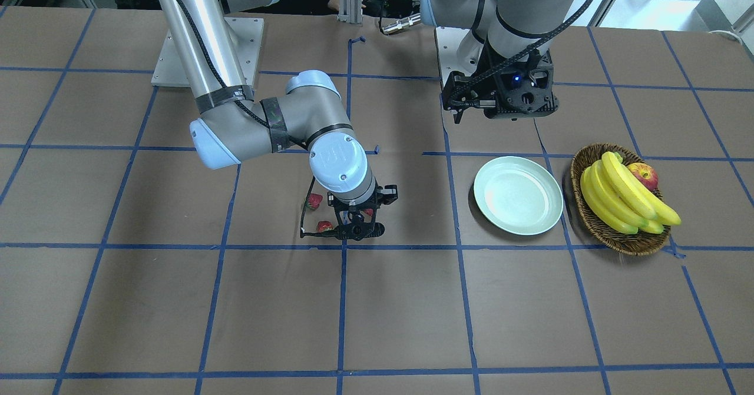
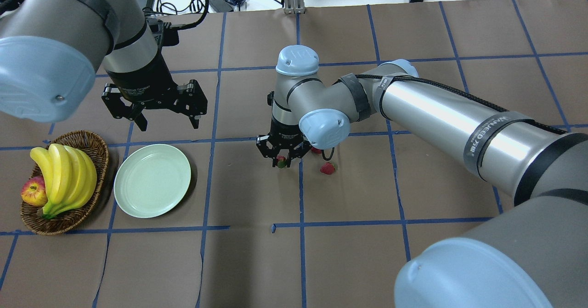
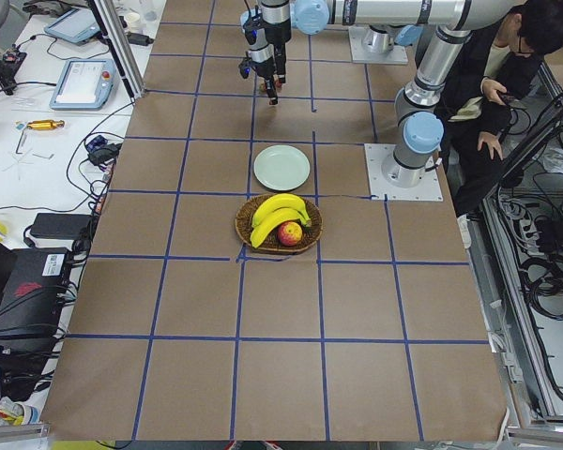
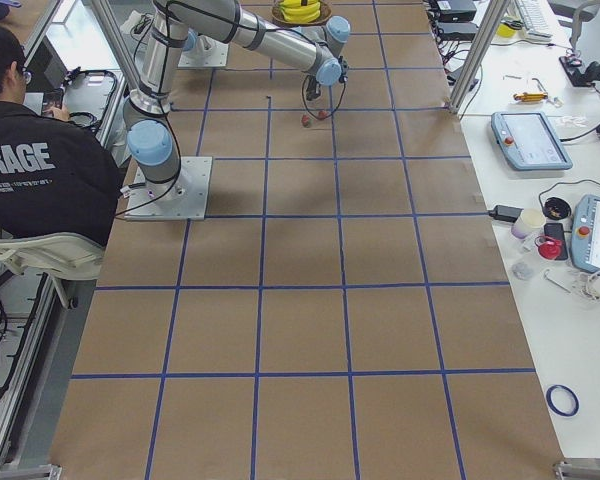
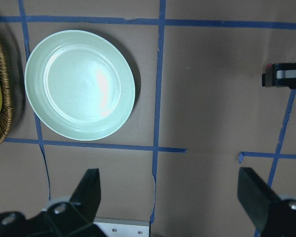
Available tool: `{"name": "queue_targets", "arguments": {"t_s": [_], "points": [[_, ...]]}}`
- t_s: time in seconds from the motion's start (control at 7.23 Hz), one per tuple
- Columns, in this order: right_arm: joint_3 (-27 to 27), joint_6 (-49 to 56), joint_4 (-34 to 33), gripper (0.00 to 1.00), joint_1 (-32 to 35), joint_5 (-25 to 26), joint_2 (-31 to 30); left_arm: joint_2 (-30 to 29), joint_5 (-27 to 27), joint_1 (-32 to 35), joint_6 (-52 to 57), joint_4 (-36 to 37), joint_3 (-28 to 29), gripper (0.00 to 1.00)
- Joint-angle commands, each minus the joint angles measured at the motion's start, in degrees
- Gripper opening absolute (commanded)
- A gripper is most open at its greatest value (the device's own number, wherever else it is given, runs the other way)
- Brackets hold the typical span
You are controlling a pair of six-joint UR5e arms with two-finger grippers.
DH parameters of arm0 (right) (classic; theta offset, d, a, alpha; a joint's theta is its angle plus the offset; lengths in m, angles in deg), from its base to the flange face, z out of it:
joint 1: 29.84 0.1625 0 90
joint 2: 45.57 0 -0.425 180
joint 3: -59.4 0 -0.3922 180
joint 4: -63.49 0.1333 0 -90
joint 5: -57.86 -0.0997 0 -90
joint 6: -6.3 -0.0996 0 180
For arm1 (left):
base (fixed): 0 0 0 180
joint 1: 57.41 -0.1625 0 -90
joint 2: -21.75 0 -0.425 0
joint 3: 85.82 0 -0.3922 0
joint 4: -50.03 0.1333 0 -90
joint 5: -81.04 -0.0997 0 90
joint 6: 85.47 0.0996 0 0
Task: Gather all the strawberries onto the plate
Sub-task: 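Carry the strawberry toward the plate side and release it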
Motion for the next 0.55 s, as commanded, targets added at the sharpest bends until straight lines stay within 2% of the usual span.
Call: {"name": "queue_targets", "arguments": {"t_s": [0.0,0.28,0.41], "points": [[0.0,0.24,0.1,1.0,0.0,-0.02,-1.16,-0.03,-0.07,0.02,0.0,0.02,0.0,1.0],[-0.08,0.24,1.06,1.0,-0.35,2.25,-5.89,-0.03,-0.07,0.02,0.0,0.02,-0.09,1.0],[-0.09,2.93,4.28,1.0,-0.79,8.26,-8.09,-0.2,0.11,0.1,-0.09,-0.07,-0.44,1.0]]}}
